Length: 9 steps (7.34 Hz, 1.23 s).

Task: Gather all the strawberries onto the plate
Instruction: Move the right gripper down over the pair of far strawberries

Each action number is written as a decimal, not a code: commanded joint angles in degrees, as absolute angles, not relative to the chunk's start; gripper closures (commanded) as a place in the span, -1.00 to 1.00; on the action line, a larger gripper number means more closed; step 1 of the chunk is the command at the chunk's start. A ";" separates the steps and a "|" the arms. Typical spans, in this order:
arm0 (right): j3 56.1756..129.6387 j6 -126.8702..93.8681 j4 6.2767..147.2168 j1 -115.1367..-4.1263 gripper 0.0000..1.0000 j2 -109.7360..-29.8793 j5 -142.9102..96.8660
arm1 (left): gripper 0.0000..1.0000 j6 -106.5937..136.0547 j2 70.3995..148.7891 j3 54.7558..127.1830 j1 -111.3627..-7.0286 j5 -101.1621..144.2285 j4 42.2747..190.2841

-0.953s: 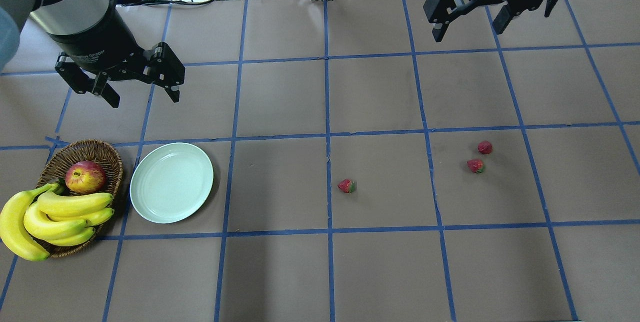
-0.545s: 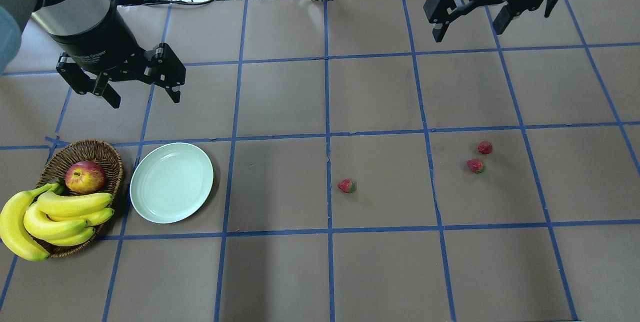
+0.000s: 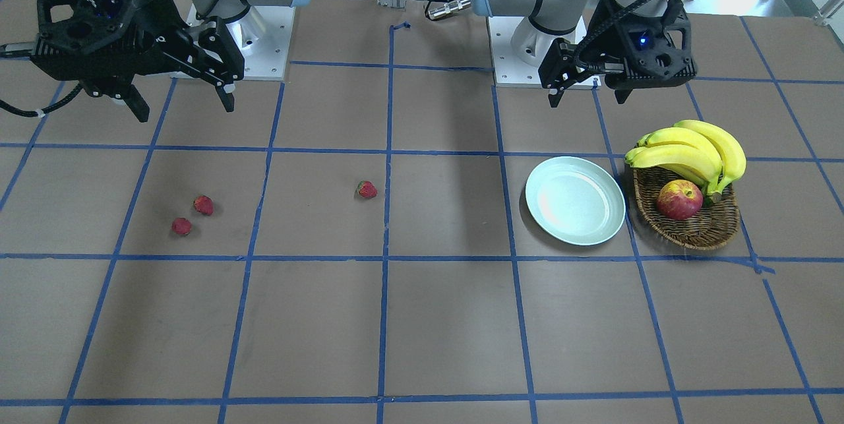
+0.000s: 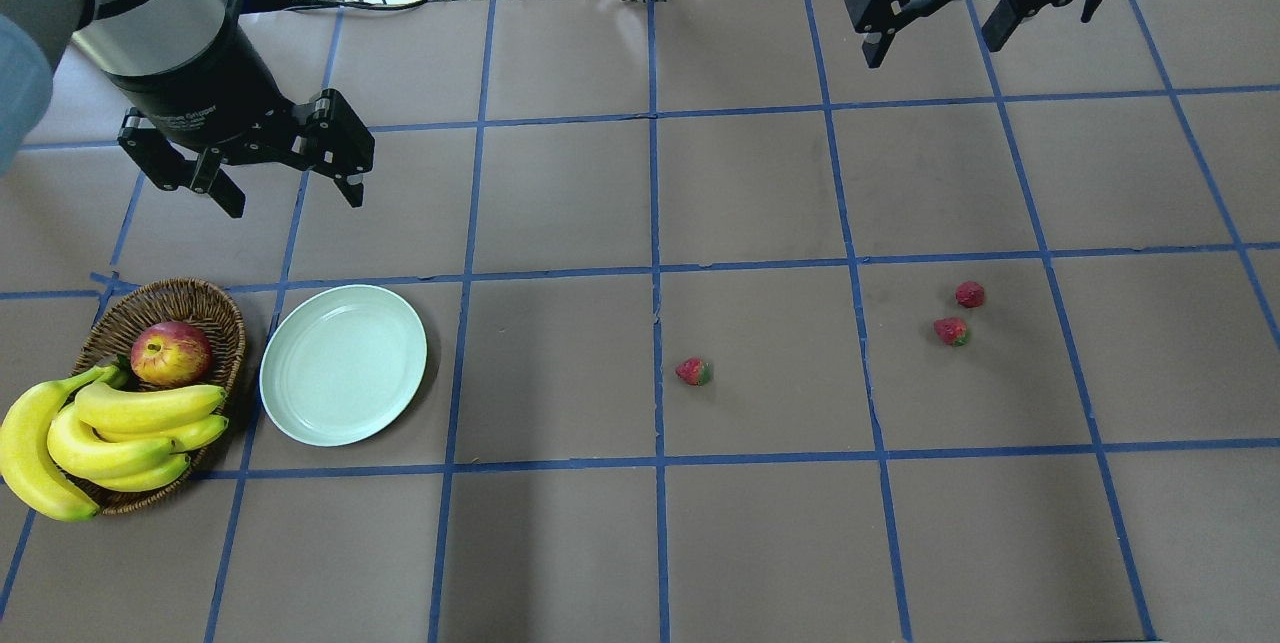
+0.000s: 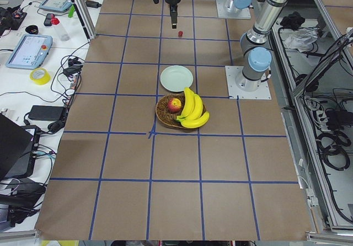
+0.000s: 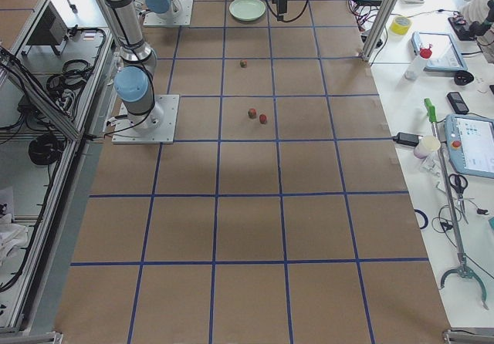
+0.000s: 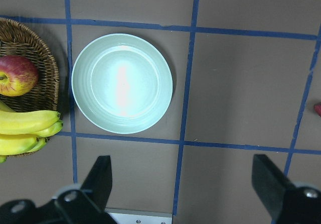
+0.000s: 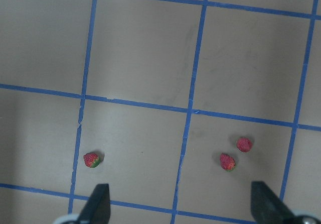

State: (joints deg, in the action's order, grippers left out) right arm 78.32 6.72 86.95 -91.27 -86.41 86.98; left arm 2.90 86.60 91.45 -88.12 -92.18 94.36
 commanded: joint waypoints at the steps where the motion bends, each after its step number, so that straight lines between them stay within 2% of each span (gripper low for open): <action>1: 79.62 6.68 88.41 -91.14 -1.00 -85.61 86.84 | -1.00 2.90 86.57 91.67 -88.15 -92.20 94.31; 5: 94.26 6.68 98.14 -85.18 -1.00 -82.09 88.24 | -1.00 2.90 86.57 91.85 -88.24 -92.20 94.22; 7: 107.43 7.29 110.50 -79.92 -1.00 -82.18 87.89 | -1.00 2.90 86.49 91.85 -88.24 -92.20 94.31; 9: 117.11 7.38 122.56 -77.09 -0.99 -82.00 87.98 | -1.00 2.81 86.40 91.85 -88.24 -92.29 94.31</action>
